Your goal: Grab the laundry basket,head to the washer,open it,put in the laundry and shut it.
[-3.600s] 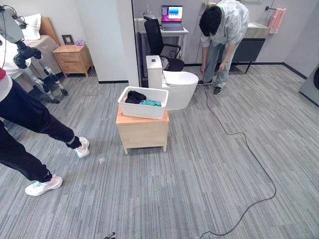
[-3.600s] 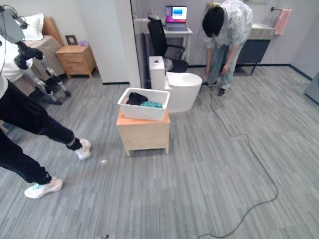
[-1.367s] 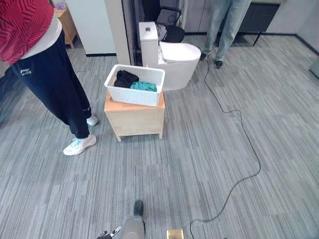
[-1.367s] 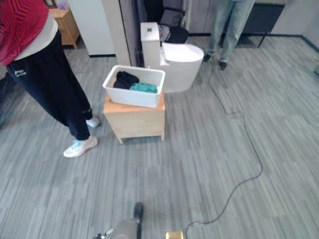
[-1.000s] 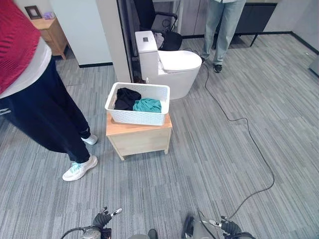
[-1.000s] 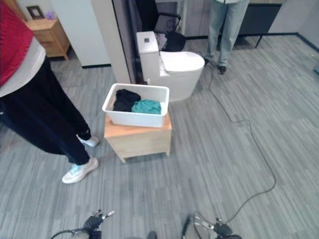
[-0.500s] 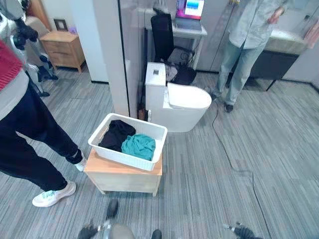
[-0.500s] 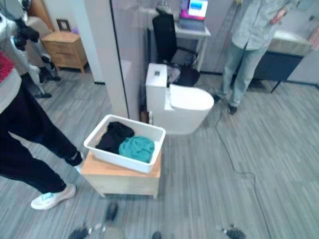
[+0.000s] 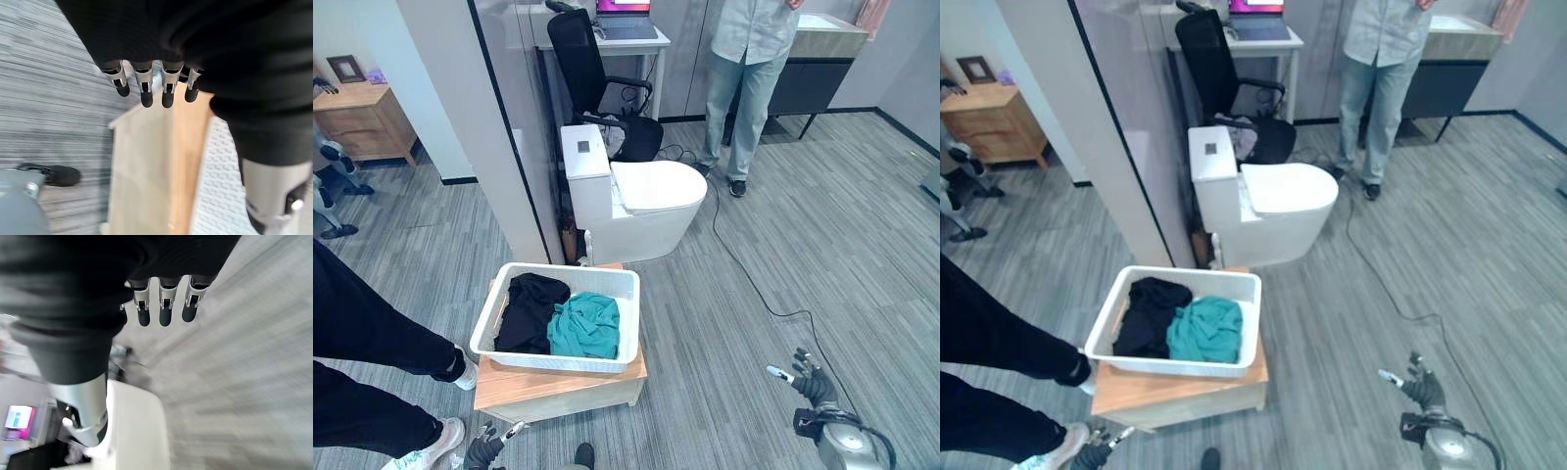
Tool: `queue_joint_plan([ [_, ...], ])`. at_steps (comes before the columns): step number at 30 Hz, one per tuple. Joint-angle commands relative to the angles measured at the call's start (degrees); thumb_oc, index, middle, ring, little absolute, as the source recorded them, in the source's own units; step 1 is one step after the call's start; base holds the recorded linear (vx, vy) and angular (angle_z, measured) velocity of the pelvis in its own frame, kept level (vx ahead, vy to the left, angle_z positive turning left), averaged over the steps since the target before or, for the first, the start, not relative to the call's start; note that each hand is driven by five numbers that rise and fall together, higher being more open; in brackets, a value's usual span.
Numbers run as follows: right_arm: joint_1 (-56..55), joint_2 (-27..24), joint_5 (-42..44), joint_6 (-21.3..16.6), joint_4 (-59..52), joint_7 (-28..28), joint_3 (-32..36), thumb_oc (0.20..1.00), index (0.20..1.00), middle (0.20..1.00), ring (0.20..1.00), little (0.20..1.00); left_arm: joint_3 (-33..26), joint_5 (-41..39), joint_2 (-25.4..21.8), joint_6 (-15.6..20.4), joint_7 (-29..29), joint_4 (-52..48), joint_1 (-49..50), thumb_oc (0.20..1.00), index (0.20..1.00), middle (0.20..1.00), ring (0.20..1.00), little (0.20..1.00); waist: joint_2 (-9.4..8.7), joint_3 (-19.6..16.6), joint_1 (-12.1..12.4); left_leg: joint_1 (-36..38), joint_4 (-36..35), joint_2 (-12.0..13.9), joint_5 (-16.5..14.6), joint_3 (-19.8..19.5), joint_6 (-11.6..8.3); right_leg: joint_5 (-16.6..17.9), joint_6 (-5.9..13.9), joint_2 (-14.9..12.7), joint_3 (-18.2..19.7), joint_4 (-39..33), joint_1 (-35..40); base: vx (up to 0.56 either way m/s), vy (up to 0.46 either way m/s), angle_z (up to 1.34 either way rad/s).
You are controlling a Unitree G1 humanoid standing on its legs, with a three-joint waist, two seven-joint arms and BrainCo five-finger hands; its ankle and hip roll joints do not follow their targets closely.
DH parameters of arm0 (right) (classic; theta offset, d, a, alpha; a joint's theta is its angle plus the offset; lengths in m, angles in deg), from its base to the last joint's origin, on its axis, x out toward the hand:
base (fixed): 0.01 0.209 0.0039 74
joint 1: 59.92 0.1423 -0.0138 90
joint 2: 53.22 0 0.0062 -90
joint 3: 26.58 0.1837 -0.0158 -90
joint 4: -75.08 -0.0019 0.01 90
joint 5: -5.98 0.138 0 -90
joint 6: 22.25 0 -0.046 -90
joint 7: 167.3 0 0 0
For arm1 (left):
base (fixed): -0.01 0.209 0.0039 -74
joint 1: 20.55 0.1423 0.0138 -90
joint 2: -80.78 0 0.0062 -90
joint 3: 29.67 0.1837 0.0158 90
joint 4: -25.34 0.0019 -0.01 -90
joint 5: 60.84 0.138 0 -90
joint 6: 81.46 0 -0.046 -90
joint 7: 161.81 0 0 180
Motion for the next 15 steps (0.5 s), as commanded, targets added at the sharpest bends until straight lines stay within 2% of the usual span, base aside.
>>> queue_joint_plan([
  [1,-0.50,-4.58,-3.15,1.57,-2.14,-1.40,3.04,1.000,1.000,1.000,1.000,1.000,-4.17,-1.20,-3.50,1.37,-2.58,0.55,-2.18,1.000,1.000,1.000,1.000,1.000,-0.74,-0.59,1.41,0.03,4.94,5.18,-6.82,-0.50,-2.16,0.95,6.57,-9.10,-3.47,3.69,-4.36,0.00,-0.021,0.07],
  [2,-1.11,-5.12,-4.03,2.26,-4.12,-1.06,4.11,1.000,1.000,1.000,1.000,1.000,-6.31,0.48,-4.73,0.47,-2.93,-2.87,-0.62,1.000,1.000,1.000,1.000,1.000,-0.66,-0.12,1.45,-0.40,5.00,5.29,-6.77,-0.62,-2.20,0.90,6.53,-9.02,-3.56,3.74,-4.66,-0.10,-0.014,0.14],
  [3,0.41,-6.58,-4.69,3.98,-6.37,-0.37,4.94,1.000,1.000,1.000,1.000,1.000,-9.94,9.06,-8.84,-2.44,-5.69,-10.47,-1.75,1.000,1.000,1.000,1.000,1.000,-0.36,1.70,1.31,-2.45,5.33,5.61,-6.42,-1.15,-2.30,0.96,6.42,-8.95,-3.69,4.01,-6.35,-0.10,-0.014,0.14],
  [4,0.57,-6.54,-4.71,4.04,-6.38,-0.37,4.92,1.000,1.000,1.000,1.000,1.000,-10.10,9.25,-8.76,-2.71,-5.75,-10.76,-1.74,1.000,1.000,1.000,1.000,1.000,-0.40,1.72,1.24,-2.63,5.43,5.61,-6.43,-1.20,-2.31,0.94,6.40,-8.94,-3.72,4.11,-6.50,-0.17,-0.010,0.20],
  [7,4.77,-7.53,-4.87,5.04,-8.84,-0.83,4.34,1.000,1.000,1.000,1.000,1.000,-12.26,15.01,-12.46,-4.89,-7.94,-16.50,-6.90,1.000,1.000,1.000,1.000,1.000,-0.22,5.71,0.78,-7.68,6.62,5.74,-5.54,-2.23,-2.53,1.32,6.09,-8.89,-3.63,5.89,-11.50,-0.27,0.005,0.16],
  [8,8.78,-7.99,-4.43,5.17,-9.59,-1.76,2.95,1.000,1.000,1.000,1.000,1.000,-11.74,14.56,-14.91,-5.45,-9.10,-18.00,-12.67,1.000,1.000,1.000,1.000,1.000,0.04,7.92,0.39,-10.96,6.94,5.85,-4.60,-2.70,-2.70,1.73,5.91,-8.85,-3.55,6.90,-14.93,-0.27,0.026,0.14],
  [11,13.63,-8.53,-3.61,5.38,-9.32,-2.77,0.99,1.000,1.000,1.000,1.000,1.000,-10.00,13.71,-17.72,-6.20,-10.08,-17.98,-19.76,1.000,1.000,1.000,1.000,1.000,0.10,9.02,-0.16,-14.59,7.17,5.77,-3.63,-3.02,-2.86,2.38,5.90,-8.88,-3.62,7.87,-18.82,-0.18,0.043,0.09],
  [13,18.38,-9.10,-3.01,5.62,-8.55,-3.63,-1.53,1.000,1.000,1.000,1.000,1.000,-6.87,13.49,-20.56,-6.99,-10.96,-16.63,-27.27,1.000,1.000,1.000,1.000,1.000,-0.07,9.88,-0.50,-18.01,7.44,5.61,-2.79,-3.14,-2.98,3.14,5.94,-8.97,-3.58,8.11,-21.96,-0.16,0.049,0.08],
  [14,22.26,-9.41,-2.95,5.79,-8.09,-5.10,-4.27,1.000,1.000,1.000,1.000,1.000,-3.49,14.67,-22.37,-7.84,-12.30,-16.11,-34.08,1.000,1.000,1.000,1.000,1.000,-0.21,10.95,-0.69,-20.16,7.81,5.33,-2.28,-3.15,-3.20,3.75,6.09,-9.10,-3.80,7.90,-23.63,-0.13,0.036,0.05],
  [15,22.73,-9.41,-2.91,5.69,-7.75,-5.21,-4.19,1.000,1.000,1.000,1.000,1.000,-3.19,14.66,-22.49,-7.79,-12.44,-15.68,-34.84,1.000,1.000,1.000,1.000,1.000,-0.24,11.04,-0.62,-20.57,8.00,5.29,-2.27,-3.23,-3.19,3.80,6.09,-9.13,-3.84,7.94,-23.94,-0.12,0.028,0.03],
])
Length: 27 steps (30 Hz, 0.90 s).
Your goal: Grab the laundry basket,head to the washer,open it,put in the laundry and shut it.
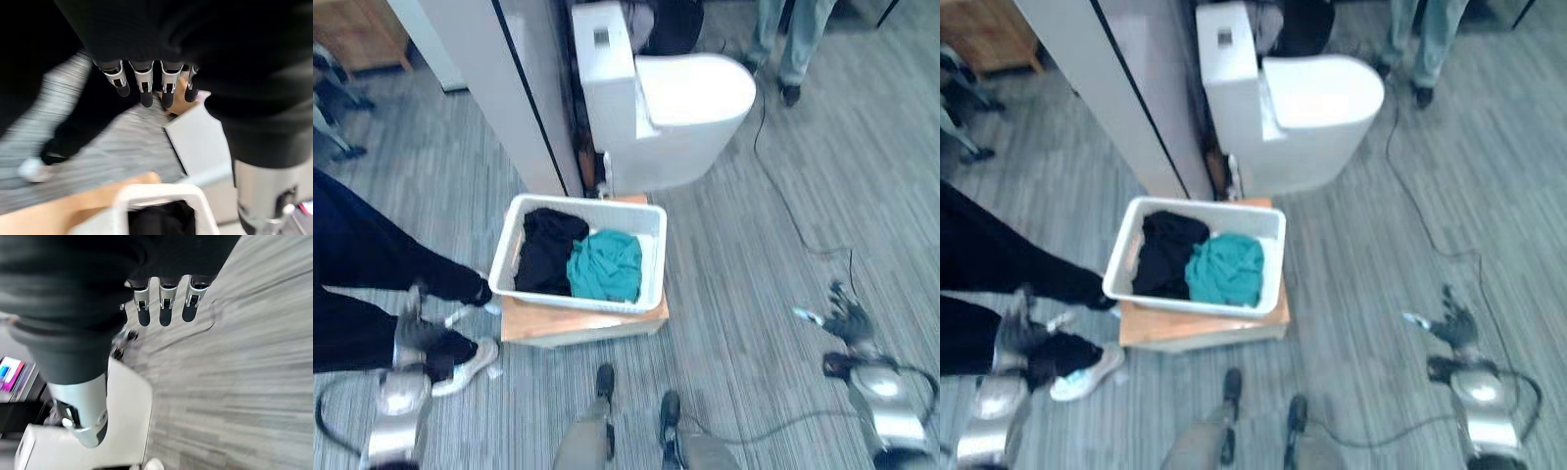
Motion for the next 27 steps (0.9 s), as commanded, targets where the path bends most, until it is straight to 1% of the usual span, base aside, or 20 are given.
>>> queue_joint_plan([
  [1,2.96,-2.37,0.34,-1.03,-0.93,-4.03,-2.49,1.000,1.000,1.000,1.000,1.000,1.80,2.15,-3.31,0.03,-4.00,2.29,-6.33,1.000,1.000,1.000,1.000,1.000,-4.41,-0.29,-0.57,-0.54,7.95,4.41,-8.84,-1.05,-1.79,0.97,6.02,-9.61,-0.56,-0.18,-1.69,-0.09,0.025,0.00],
  [4,9.85,-2.32,0.33,-0.48,0.59,-6.43,-5.31,1.000,1.000,1.000,1.000,1.000,6.71,3.34,-4.13,-1.87,-5.42,4.02,-15.19,1.000,1.000,1.000,1.000,1.000,-4.37,1.51,-0.44,-3.54,8.88,3.95,-8.22,-1.12,-2.03,1.61,6.18,-10.15,-0.94,-0.10,-3.83,-0.12,0.043,-0.03],
  [6,14.45,-1.77,1.37,-0.46,1.12,-8.07,-6.75,1.000,1.000,1.000,1.000,1.000,11.30,4.91,-5.19,-3.63,-6.99,7.60,-23.77,1.000,1.000,1.000,1.000,1.000,-4.13,3.08,-0.55,-5.66,9.24,3.53,-7.75,-1.35,-2.26,1.86,6.40,-10.71,-1.53,0.44,-5.61,-0.10,0.045,0.03],
  [9,16.13,-1.38,1.39,-0.74,0.30,-8.86,-7.30,1.000,1.000,1.000,1.000,1.000,15.00,7.58,-6.34,-5.48,-8.40,11.47,-30.70,1.000,1.000,1.000,1.000,1.000,-3.86,3.99,-0.79,-7.10,9.40,3.12,-7.44,-1.48,-2.50,1.96,6.51,-11.23,-1.94,0.76,-6.75,-0.05,0.014,0.12],
  [12,17.56,-1.15,0.68,-0.95,0.80,-9.79,-8.38,1.000,1.000,1.000,1.000,1.000,17.62,11.64,-7.31,-5.82,-11.04,13.79,-35.04,1.000,1.000,1.000,1.000,1.000,-3.83,4.41,-0.95,-7.86,9.32,2.97,-7.32,-1.60,-2.59,2.13,6.60,-11.33,-2.06,0.86,-7.64,-0.03,0.009,0.19],
  [14,18.44,-0.79,0.36,-1.60,0.73,-10.13,-9.08,1.000,1.000,1.000,1.000,1.000,17.84,15.64,-7.27,-6.13,-14.01,15.29,-36.35,1.000,1.000,1.000,1.000,1.000,-4.13,4.72,-1.18,-8.40,9.57,3.04,-7.50,-1.40,-2.66,2.40,6.67,-11.35,-1.80,0.73,-8.16,-0.02,0.005,0.00],
  [16,18.85,-0.52,-0.04,-1.94,0.53,-10.62,-9.86,1.000,1.000,1.000,1.000,1.000,17.31,16.59,-7.03,-6.74,-15.94,16.25,-36.90,1.000,1.000,1.000,1.000,1.000,-4.41,4.93,-1.26,-8.95,9.89,3.07,-7.65,-1.27,-2.68,2.55,6.75,-11.38,-1.69,0.59,-8.59,0.00,0.000,0.00],
  [20,17.51,0.07,-0.40,-2.99,-1.41,-10.25,-10.03,1.000,1.000,1.000,1.000,1.000,15.25,18.60,-8.31,-7.79,-19.85,17.23,-37.04,1.000,1.000,1.000,1.000,1.000,-4.63,5.00,-1.58,-10.05,10.07,3.25,-7.57,-1.21,-2.82,2.78,6.85,-11.52,-1.60,0.57,-9.62,0.00,-0.001,-0.01],
  [27,16.62,0.56,-0.64,-3.79,-1.98,-11.33,-10.10,1.000,1.000,1.000,1.000,1.000,15.69,19.75,-8.27,-8.88,-21.25,19.12,-36.52,1.000,1.000,1.000,1.000,1.000,-4.67,5.01,-1.99,-11.06,10.29,3.33,-7.49,-1.17,-2.90,3.05,6.86,-11.32,-1.43,0.46,-10.75,0.00,0.000,0.00],
])
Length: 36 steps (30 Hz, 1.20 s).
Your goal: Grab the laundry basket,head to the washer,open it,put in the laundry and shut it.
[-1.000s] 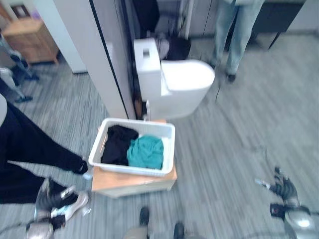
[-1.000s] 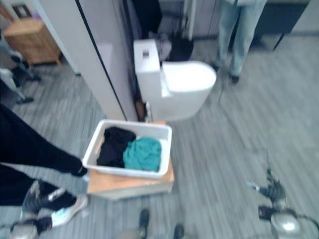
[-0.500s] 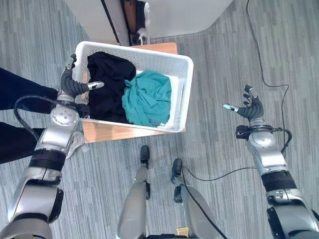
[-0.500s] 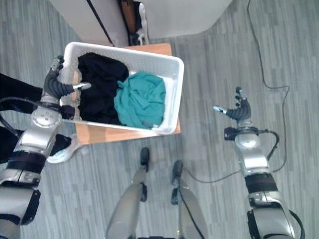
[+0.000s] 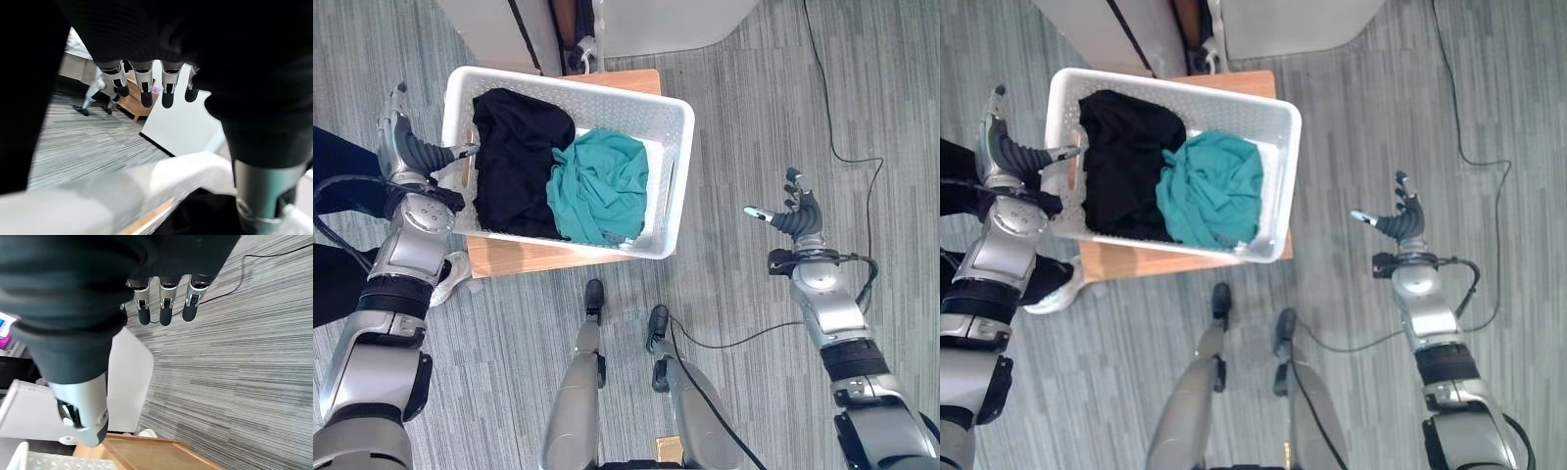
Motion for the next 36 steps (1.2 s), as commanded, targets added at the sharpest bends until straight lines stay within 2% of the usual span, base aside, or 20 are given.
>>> queue_joint_plan([
  [1,-1.35,-0.64,-0.91,-3.96,-4.19,-2.38,0.99,1.000,1.000,1.000,1.000,1.000,-1.82,4.16,-2.04,0.24,-3.30,2.80,-2.01,1.000,1.000,1.000,1.000,1.000,-3.02,-2.80,-0.75,-1.57,10.28,4.06,-10.72,0.11,-4.03,4.94,5.86,-9.93,0.54,-5.27,0.61,0.00,0.000,0.00],
  [13,-1.89,-1.75,0.57,-5.92,-7.99,-0.68,0.32,1.000,1.000,1.000,1.000,1.000,6.37,6.61,-2.04,-1.37,-1.57,13.14,-10.45,1.000,1.000,1.000,1.000,1.000,-4.23,-2.99,-2.60,-3.28,11.20,4.34,-11.18,0.12,-3.83,5.48,6.24,-9.69,1.39,-5.51,-1.05,0.00,0.002,-0.02],
  [19,-0.75,-2.73,1.47,-6.60,-10.47,-0.03,-1.37,1.000,1.000,1.000,1.000,1.000,11.97,2.08,-1.60,-0.37,-0.23,24.64,-19.61,1.000,1.000,1.000,1.000,1.000,-5.11,-3.08,-3.62,-4.47,11.96,4.89,-11.51,0.06,-3.88,5.87,6.63,-9.31,1.71,-5.94,-1.91,0.00,-0.001,-0.01],
  [25,0.21,-2.83,2.58,-6.55,-12.11,0.68,-2.81,1.000,1.000,1.000,1.000,1.000,14.37,0.64,-1.66,-0.16,1.08,28.35,-22.37,1.000,1.000,1.000,1.000,1.000,-5.54,-3.18,-3.82,-5.31,12.28,4.95,-11.33,0.16,-3.71,6.54,6.84,-9.24,1.91,-6.42,-2.51,0.00,0.000,0.00],
  [31,3.71,2.02,4.51,-4.90,-12.33,0.02,-8.06,1.000,1.000,1.000,1.000,1.000,16.34,-3.06,-0.13,-0.71,4.62,33.44,-22.93,1.000,1.000,1.000,1.000,1.000,-5.36,-2.89,-2.77,-5.62,13.95,5.02,-12.49,0.42,-3.27,6.45,6.79,-9.24,2.17,-6.48,-2.29,0.00,0.006,-0.02],
  [33,3.96,2.62,4.29,-4.68,-12.42,0.00,-8.65,1.000,1.000,1.000,1.000,1.000,16.42,-3.27,-0.12,-0.83,4.82,33.75,-23.01,1.000,1.000,1.000,1.000,1.000,-5.38,-3.00,-2.78,-5.94,14.00,4.85,-12.26,0.41,-3.17,6.70,6.81,-9.41,2.10,-6.58,-2.51,0.00,0.006,-0.02],
  [36,5.84,6.26,4.25,-3.71,-9.98,-1.05,-12.15,1.000,1.000,1.000,1.000,1.000,17.00,-3.77,0.99,-1.49,5.44,32.00,-22.19,1.000,1.000,1.000,1.000,1.000,-4.74,-2.96,-1.60,-6.00,14.41,4.61,-12.81,0.37,-3.12,6.53,6.74,-9.48,1.90,-6.67,-2.15,0.00,0.005,-0.01],
])
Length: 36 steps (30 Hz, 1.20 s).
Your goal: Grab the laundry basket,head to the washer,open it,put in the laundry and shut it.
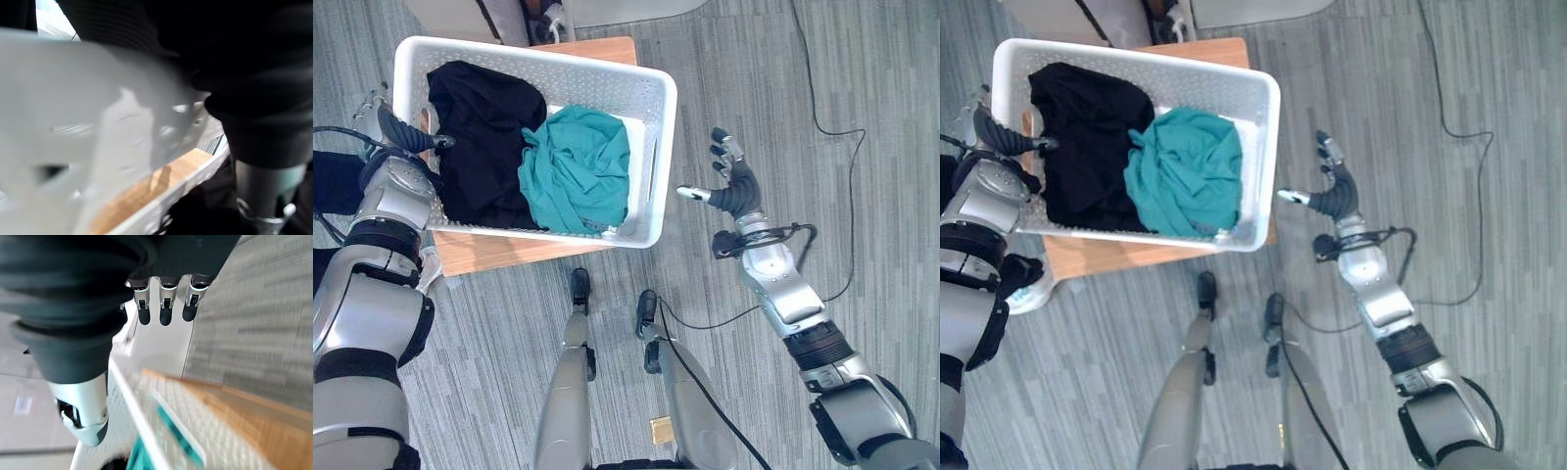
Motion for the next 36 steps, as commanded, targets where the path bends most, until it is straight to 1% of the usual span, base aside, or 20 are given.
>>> queue_joint_plan([
  [1,-1.23,1.45,1.59,-0.64,0.69,-1.96,1.60,1.000,1.000,1.000,1.000,1.000,-0.96,-0.88,2.61,0.01,-0.41,-0.42,0.87,1.000,1.000,1.000,1.000,1.000,-1.71,-3.09,-0.21,-2.90,14.40,4.31,-13.80,-1.36,-3.24,9.66,7.58,-8.69,0.15,-16.04,6.37,0.00,0.000,0.00],
  [8,1.89,4.20,0.57,-0.03,4.60,-5.75,1.77,1.000,1.000,1.000,1.000,1.000,-1.55,-1.56,3.02,-0.38,-1.74,-5.80,1.78,1.000,1.000,1.000,1.000,1.000,-0.46,-2.81,0.87,-3.50,14.10,3.33,-13.77,-1.71,-2.99,9.55,7.64,-9.35,-0.34,-16.04,6.32,0.01,0.027,0.07],
  [11,5.39,6.09,0.87,0.27,7.06,-8.93,2.81,1.000,1.000,1.000,1.000,1.000,-2.12,-2.21,4.01,-0.55,-2.77,-8.58,2.80,1.000,1.000,1.000,1.000,1.000,0.30,-2.62,1.76,-3.93,14.15,2.31,-14.01,-1.73,-2.64,9.88,7.80,-9.92,-0.52,-16.53,6.51,0.02,0.056,0.10],
  [12,5.43,6.10,0.87,0.26,7.10,-8.94,2.79,1.000,1.000,1.000,1.000,1.000,-2.15,-2.20,3.99,-0.59,-2.77,-8.63,2.83,1.000,1.000,1.000,1.000,1.000,0.29,-2.62,1.74,-3.94,14.18,2.30,-14.02,-1.72,-2.63,9.89,7.81,-9.93,-0.52,-16.55,6.52,0.02,0.080,0.00],
  [13,6.96,7.04,1.07,0.45,7.87,-10.62,3.54,1.000,1.000,1.000,1.000,1.000,-2.42,-2.50,4.77,-0.69,-3.37,-9.67,3.38,1.000,1.000,1.000,1.000,1.000,0.69,-2.58,2.11,-4.35,14.46,1.75,-14.22,-1.62,-2.40,10.01,7.90,-10.31,-0.67,-16.60,6.56,0.01,0.043,0.02],
  [14,7.00,7.05,1.07,0.45,7.90,-10.64,3.53,1.000,1.000,1.000,1.000,1.000,-2.43,-2.50,4.75,-0.71,-3.38,-9.70,3.39,1.000,1.000,1.000,1.000,1.000,0.68,-2.59,2.10,-4.39,14.51,1.74,-14.24,-1.63,-2.39,10.02,7.91,-10.32,-0.67,-16.60,6.54,0.04,0.108,0.04],
  [15,8.68,8.19,0.44,1.26,8.80,-12.99,4.43,1.000,1.000,1.000,1.000,1.000,-3.03,-3.08,5.87,-1.09,-3.91,-11.26,4.52,1.000,1.000,1.000,1.000,1.000,1.32,-2.61,2.56,-4.78,14.92,0.89,-14.66,-1.59,-2.01,10.08,8.01,-10.87,-0.70,-16.59,6.59,0.03,0.068,0.05],
  [16,8.67,8.20,0.44,1.28,8.78,-13.01,4.41,1.000,1.000,1.000,1.000,1.000,-3.06,-3.07,5.86,-1.13,-3.92,-11.33,4.57,1.000,1.000,1.000,1.000,1.000,1.31,-2.63,2.54,-4.81,14.96,0.87,-14.68,-1.58,-1.99,10.08,8.02,-10.89,-0.69,-16.59,6.58,0.04,0.087,0.07],
  [19,9.87,10.11,0.41,2.29,9.40,-15.60,5.44,1.000,1.000,1.000,1.000,1.000,-3.62,-4.06,7.30,-1.52,-4.69,-12.75,6.32,1.000,1.000,1.000,1.000,1.000,1.82,-2.74,3.02,-5.15,15.40,0.15,-15.12,-1.40,-1.65,10.18,8.22,-11.44,-0.68,-16.61,6.67,0.03,0.059,0.04],
  [21,10.87,11.47,-0.22,3.50,9.80,-16.93,5.54,1.000,1.000,1.000,1.000,1.000,-3.98,-5.05,8.46,-1.72,-5.24,-13.67,7.06,1.000,1.000,1.000,1.000,1.000,2.07,-2.76,3.32,-5.22,15.64,-0.23,-15.43,-1.28,-1.42,10.29,8.35,-11.67,-0.69,-16.58,6.74,0.04,0.068,-0.01],
  [22,11.60,12.59,-0.85,4.68,9.93,-17.78,5.45,1.000,1.000,1.000,1.000,1.000,-4.22,-5.51,9.02,-1.91,-5.76,-14.95,7.93,1.000,1.000,1.000,1.000,1.000,2.22,-2.81,3.64,-5.50,16.09,-0.51,-15.73,-1.21,-1.14,10.32,8.35,-11.93,-0.81,-16.32,6.69,0.03,0.056,0.00],
  [23,11.59,12.61,-0.87,4.71,9.91,-17.80,5.43,1.000,1.000,1.000,1.000,1.000,-4.25,-5.50,9.00,-1.95,-5.77,-15.02,7.99,1.000,1.000,1.000,1.000,1.000,2.21,-2.85,3.63,-5.54,16.14,-0.51,-15.75,-1.20,-1.14,10.31,8.36,-11.93,-0.80,-16.30,6.66,0.03,0.047,0.02],
  [27,11.25,15.48,-1.13,6.77,10.27,-19.00,5.11,1.000,1.000,1.000,1.000,1.000,-4.06,-6.24,9.85,-2.38,-6.40,-17.72,9.17,1.000,1.000,1.000,1.000,1.000,2.81,-2.86,4.12,-6.21,17.49,-1.39,-16.71,-1.33,-0.52,10.23,8.31,-12.48,-1.20,-15.88,6.97,0.05,0.066,0.01],
  [30,10.58,16.47,1.18,6.43,10.41,-18.21,4.87,1.000,1.000,1.000,1.000,1.000,-3.79,-7.16,8.63,-1.69,-5.07,-19.80,9.71,1.000,1.000,1.000,1.000,1.000,2.95,-3.12,4.17,-6.43,17.98,-1.83,-17.12,-1.21,-0.36,10.64,8.52,-12.72,-1.40,-16.21,7.02,0.04,0.069,0.01],
  [32,8.52,17.29,5.65,5.25,9.87,-16.33,3.76,1.000,1.000,1.000,1.000,1.000,-3.79,-8.69,7.54,-0.10,-3.61,-20.72,11.03,1.000,1.000,1.000,1.000,1.000,2.77,-3.34,3.95,-6.33,18.24,-2.03,-17.45,-0.76,-0.24,11.14,8.77,-12.90,-1.32,-16.58,7.16,0.04,0.084,0.04],
  [33,7.60,17.25,7.60,4.84,9.98,-15.29,3.05,0.925,0.925,0.925,0.925,0.925,-3.83,-9.56,7.08,0.62,-2.92,-21.45,11.95,1.000,1.000,1.000,1.000,1.000,2.57,-3.60,3.85,-6.21,18.26,-2.09,-17.62,-0.58,-0.14,11.26,8.87,-12.98,-1.20,-16.58,7.10,0.03,0.071,0.00],
  [34,7.34,17.10,7.97,4.79,10.01,-15.07,2.89,0.931,0.931,0.931,0.931,0.931,-3.96,-9.76,6.75,0.77,-2.67,-21.94,12.47,1.000,1.000,1.000,1.000,1.000,2.51,-3.69,3.82,-6.18,18.24,-2.12,-17.63,-0.51,-0.10,11.36,8.92,-13.05,-1.19,-16.59,7.08,0.04,0.082,-0.10],
  [35,6.95,16.92,8.70,4.92,10.51,-14.45,2.65,0.922,0.922,0.922,0.922,0.922,-4.07,-10.31,6.41,0.98,-2.01,-23.01,13.47,0.805,0.805,0.805,0.805,0.805,2.50,-3.89,3.71,-6.10,18.41,-2.25,-17.76,-0.30,-0.02,11.45,8.95,-13.13,-1.13,-16.54,7.10,0.02,0.049,-0.13],
  [36,6.94,16.92,8.71,4.92,10.50,-14.45,2.64,0.922,0.922,0.922,0.922,0.922,-4.09,-10.31,6.40,0.96,-2.00,-23.04,13.50,0.733,0.733,0.733,0.733,0.733,2.50,-3.90,3.70,-6.10,18.40,-2.26,-17.76,-0.29,-0.02,11.45,8.95,-13.14,-1.12,-16.54,7.10,0.03,0.050,-0.11],
])
